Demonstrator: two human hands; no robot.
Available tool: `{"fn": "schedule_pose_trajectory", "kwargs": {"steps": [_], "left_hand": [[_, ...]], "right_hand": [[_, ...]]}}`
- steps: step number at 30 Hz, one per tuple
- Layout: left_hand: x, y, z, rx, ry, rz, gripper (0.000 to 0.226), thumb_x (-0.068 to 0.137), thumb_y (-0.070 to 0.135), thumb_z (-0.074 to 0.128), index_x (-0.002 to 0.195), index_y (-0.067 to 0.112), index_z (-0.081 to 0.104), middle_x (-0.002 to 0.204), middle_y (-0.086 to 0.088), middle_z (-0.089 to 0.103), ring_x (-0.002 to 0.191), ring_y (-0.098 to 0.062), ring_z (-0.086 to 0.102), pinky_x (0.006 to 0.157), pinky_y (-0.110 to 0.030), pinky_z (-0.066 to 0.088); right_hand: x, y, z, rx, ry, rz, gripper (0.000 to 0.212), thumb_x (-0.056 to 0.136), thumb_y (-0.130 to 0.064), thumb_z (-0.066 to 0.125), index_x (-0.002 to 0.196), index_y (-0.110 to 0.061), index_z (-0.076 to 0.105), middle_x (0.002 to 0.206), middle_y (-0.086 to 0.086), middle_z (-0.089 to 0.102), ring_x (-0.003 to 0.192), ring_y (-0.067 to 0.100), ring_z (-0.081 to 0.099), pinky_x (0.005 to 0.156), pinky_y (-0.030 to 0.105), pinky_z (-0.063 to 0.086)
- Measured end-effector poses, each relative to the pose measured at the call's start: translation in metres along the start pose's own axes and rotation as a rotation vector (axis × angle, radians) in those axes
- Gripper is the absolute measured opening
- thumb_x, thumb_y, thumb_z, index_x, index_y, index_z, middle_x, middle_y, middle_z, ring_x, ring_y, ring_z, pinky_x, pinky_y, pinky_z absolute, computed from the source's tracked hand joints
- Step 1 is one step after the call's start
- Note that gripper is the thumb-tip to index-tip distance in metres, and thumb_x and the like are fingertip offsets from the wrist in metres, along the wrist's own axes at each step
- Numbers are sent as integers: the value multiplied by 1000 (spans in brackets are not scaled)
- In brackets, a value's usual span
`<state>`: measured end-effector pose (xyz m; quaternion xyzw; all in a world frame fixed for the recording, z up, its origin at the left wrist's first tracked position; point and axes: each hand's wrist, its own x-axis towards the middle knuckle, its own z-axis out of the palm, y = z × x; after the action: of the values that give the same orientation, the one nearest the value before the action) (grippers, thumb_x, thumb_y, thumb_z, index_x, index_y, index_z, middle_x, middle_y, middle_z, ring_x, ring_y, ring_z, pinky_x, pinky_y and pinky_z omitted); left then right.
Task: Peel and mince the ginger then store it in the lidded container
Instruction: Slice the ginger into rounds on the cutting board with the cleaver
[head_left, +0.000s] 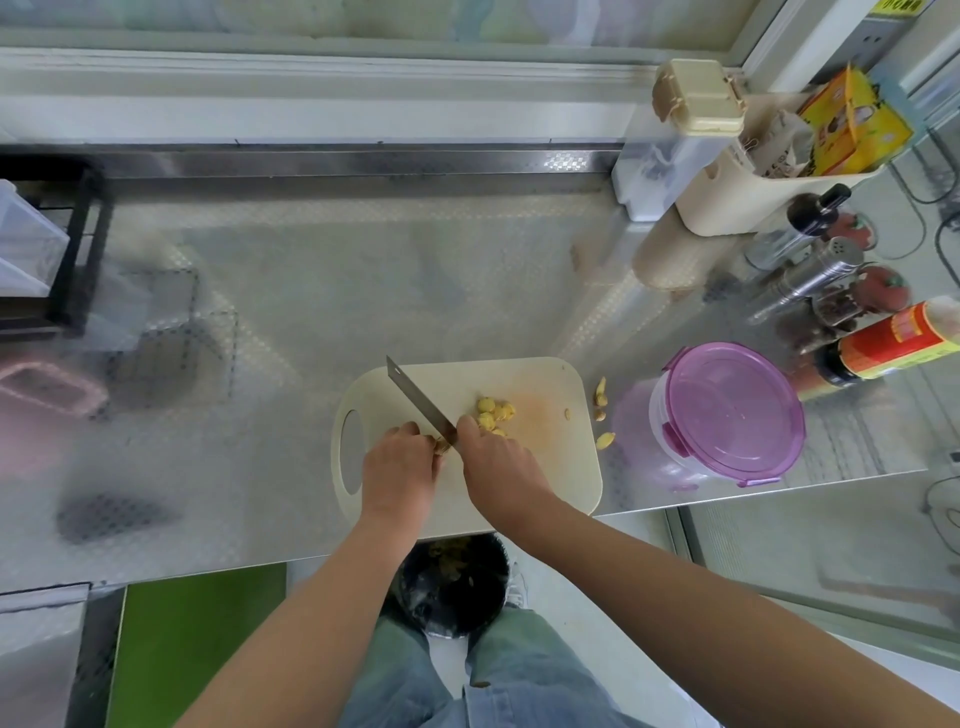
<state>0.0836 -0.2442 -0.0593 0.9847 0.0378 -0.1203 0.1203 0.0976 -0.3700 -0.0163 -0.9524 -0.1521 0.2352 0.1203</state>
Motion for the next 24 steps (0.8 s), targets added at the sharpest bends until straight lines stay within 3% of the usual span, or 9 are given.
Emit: {"fn": "schedule_pose_trajectory", "kwargs": {"steps": [7,10,15,24], "left_hand": [[-1,5,-2,-37,6,26,20,93,25,57,97,14,74,95,-4,66,90,-24,59,63,-31,40],[4,-2,-4,-1,-21,39,29,96,36,53,103,16,73,96,-2,65,89,-22,60,65,-30,41],[3,-1,-5,5,-28,66,28,96,32,52,107,13,71,101,-5,64,93,-24,59,68,-32,41],[2,-2,-3,-26,-12,66,23,96,23,52,106,13,71,100,-7,64,93,-26,58,66,-32,38]], "right_hand": [[5,-3,2,43,-21,33,23,93,1,40,95,-18,28,90,7,59,69,26,46,60,35,34],[4,1,2,33,-7,11,17,95,-1,39,99,-16,31,80,5,53,66,27,47,58,36,34],[1,2,5,57,1,5,16,95,-2,39,100,-16,33,72,-2,42,65,25,46,58,36,34],[13,-6,2,48,-50,35,25,91,5,38,95,-17,27,80,5,48,68,28,45,58,35,35]]}}
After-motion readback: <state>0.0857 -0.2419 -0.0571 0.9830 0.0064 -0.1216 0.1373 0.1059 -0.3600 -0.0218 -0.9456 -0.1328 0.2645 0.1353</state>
